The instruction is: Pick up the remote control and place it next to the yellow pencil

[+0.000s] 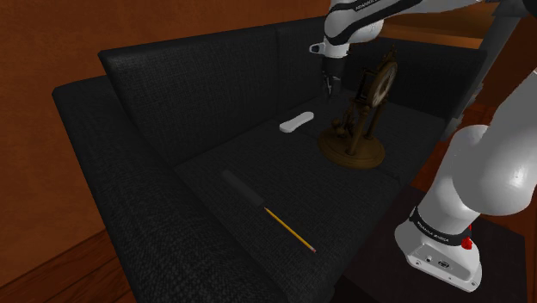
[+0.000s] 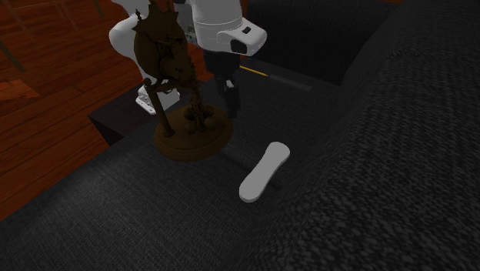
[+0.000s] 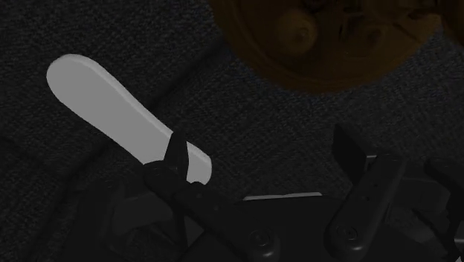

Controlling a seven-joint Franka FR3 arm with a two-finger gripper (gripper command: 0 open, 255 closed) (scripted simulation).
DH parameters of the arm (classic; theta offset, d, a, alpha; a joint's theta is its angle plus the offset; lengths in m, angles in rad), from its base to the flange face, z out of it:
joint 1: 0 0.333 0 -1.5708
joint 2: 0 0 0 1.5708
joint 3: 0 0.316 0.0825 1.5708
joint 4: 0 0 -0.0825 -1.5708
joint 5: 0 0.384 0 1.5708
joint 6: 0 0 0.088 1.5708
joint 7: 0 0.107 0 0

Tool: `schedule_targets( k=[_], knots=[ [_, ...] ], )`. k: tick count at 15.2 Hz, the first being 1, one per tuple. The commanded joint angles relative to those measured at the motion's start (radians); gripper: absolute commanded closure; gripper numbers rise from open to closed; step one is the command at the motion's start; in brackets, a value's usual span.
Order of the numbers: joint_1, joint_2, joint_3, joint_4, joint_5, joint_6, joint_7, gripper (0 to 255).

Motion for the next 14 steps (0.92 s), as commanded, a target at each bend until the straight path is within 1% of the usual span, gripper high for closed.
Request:
schedule_targets(
  k=[1,4,8,13,14],
  knots=[
    [0.01,0.088,-0.024,0.042,0.038,0.025,-0.132,0],
    [0.007,0.231,-0.035,0.13,0.11,0.045,-0.311,0],
    [-0.028,0.414,-0.007,0.263,0.192,0.053,-0.522,0],
    [-0.087,0.619,0.062,0.447,0.245,0.048,-0.731,0],
    [-0.088,0.621,0.064,0.45,0.245,0.048,-0.733,0]
  ],
)
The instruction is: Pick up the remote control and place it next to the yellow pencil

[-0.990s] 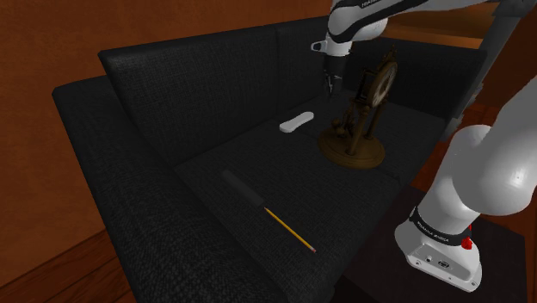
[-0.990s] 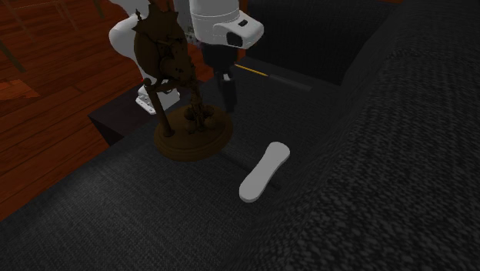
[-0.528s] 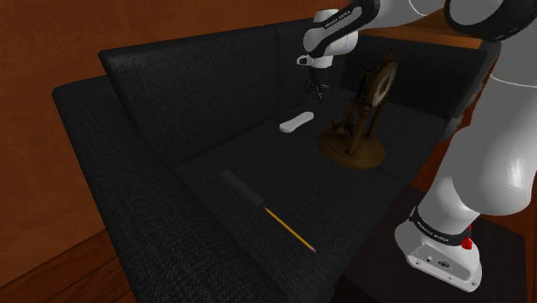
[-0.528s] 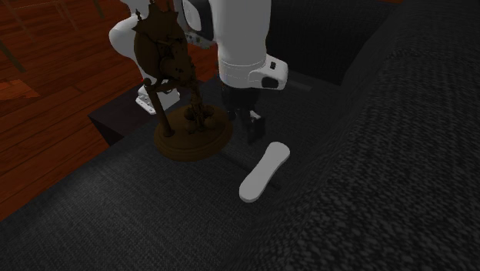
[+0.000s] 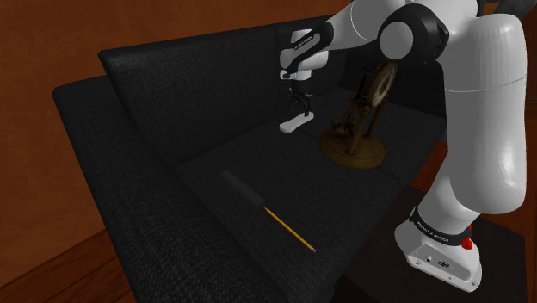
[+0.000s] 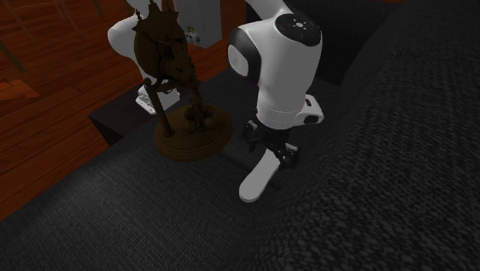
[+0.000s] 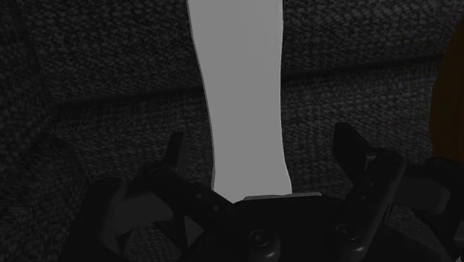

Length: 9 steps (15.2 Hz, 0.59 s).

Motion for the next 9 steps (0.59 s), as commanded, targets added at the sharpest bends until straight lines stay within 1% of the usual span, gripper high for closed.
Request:
schedule_targets(
  k=[1,7,9],
  knots=[
    [-0.007,0.025,0.01,0.016,0.006,0.008,-0.025,0],
    [-0.014,0.065,0.023,-0.019,0.029,0.079,-0.039,0],
    [-0.014,0.064,0.023,-0.019,0.029,0.079,-0.039,0]
  ],
)
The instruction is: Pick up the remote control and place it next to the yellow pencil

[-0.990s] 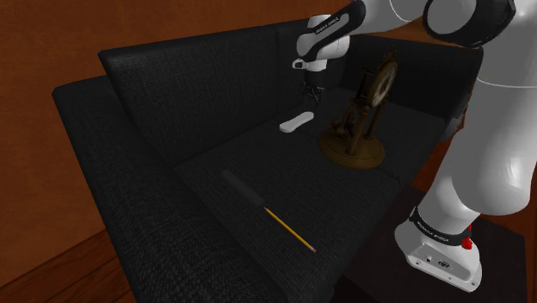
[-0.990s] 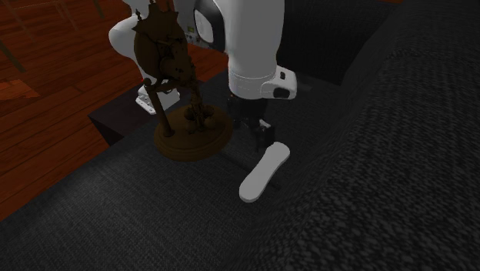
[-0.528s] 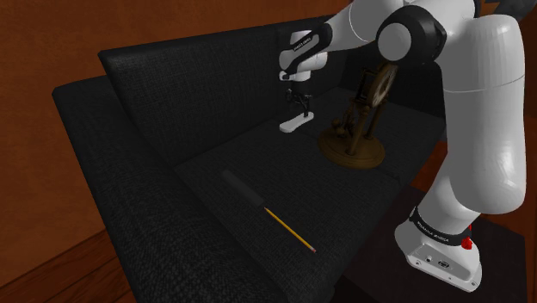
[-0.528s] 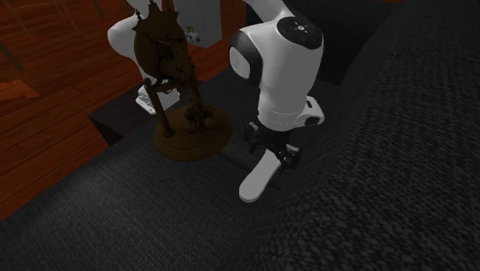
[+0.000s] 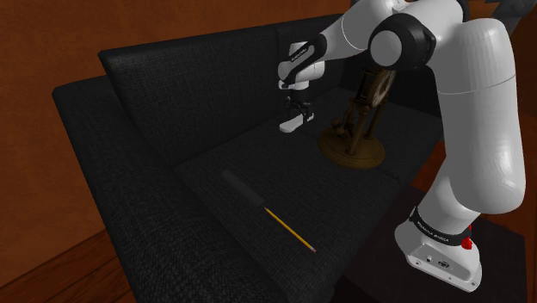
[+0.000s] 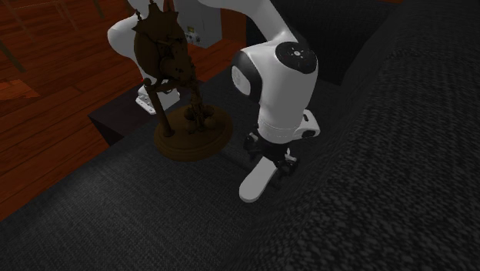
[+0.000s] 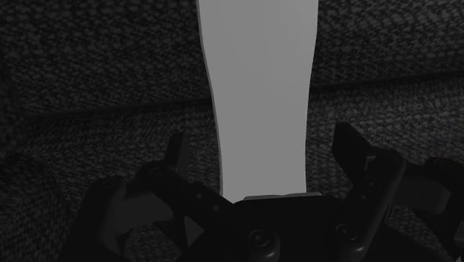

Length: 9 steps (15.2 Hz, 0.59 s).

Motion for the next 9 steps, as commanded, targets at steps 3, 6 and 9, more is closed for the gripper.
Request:
schedule_targets(
  k=[3,6,9],
  knots=[
    [0.0,0.001,0.001,-0.004,0.001,0.005,-0.001,0],
    [0.0,0.001,0.0,-0.004,0.001,0.005,-0.001,0],
    [0.0,0.001,0.0,-0.004,0.001,0.005,-0.001,255]
  ],
)
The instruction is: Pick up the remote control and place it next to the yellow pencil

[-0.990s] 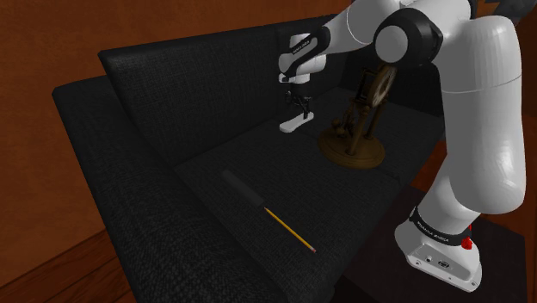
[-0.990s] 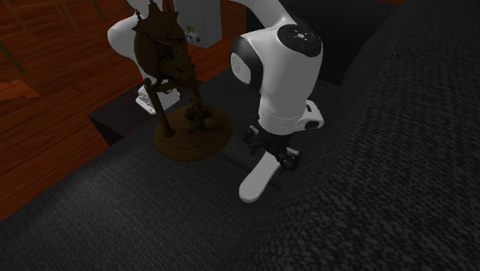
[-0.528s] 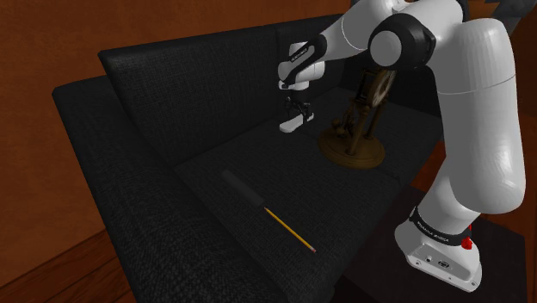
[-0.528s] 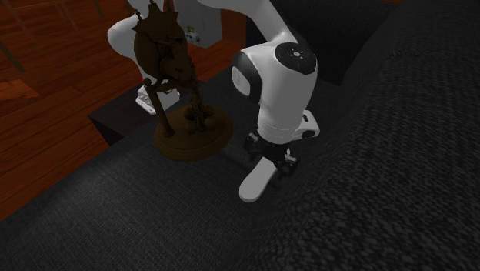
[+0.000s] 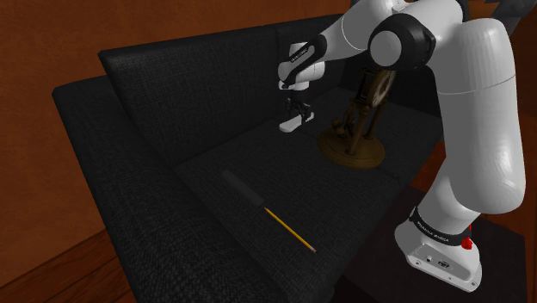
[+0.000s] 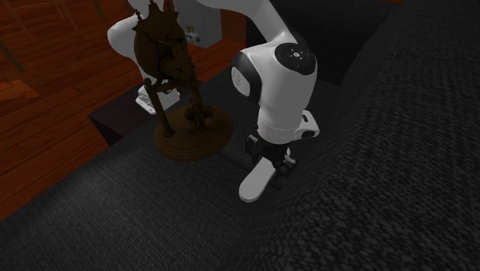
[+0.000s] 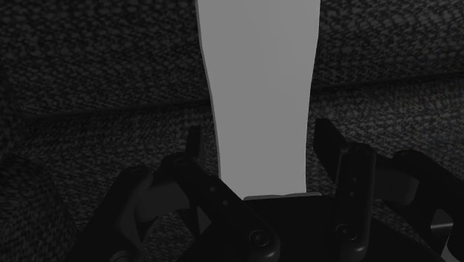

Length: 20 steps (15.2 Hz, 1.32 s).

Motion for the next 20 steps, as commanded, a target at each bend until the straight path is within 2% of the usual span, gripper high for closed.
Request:
schedule_targets(
  k=[1,7,20],
  knots=[
    [0.0,0.0,0.0,0.0,0.0,0.0,0.0,255],
    [0.0,0.0,0.0,0.0,0.0,0.0,0.0,255],
    [0.015,-0.084,-0.026,0.059,-0.046,-0.136,0.028,255]
  ],
)
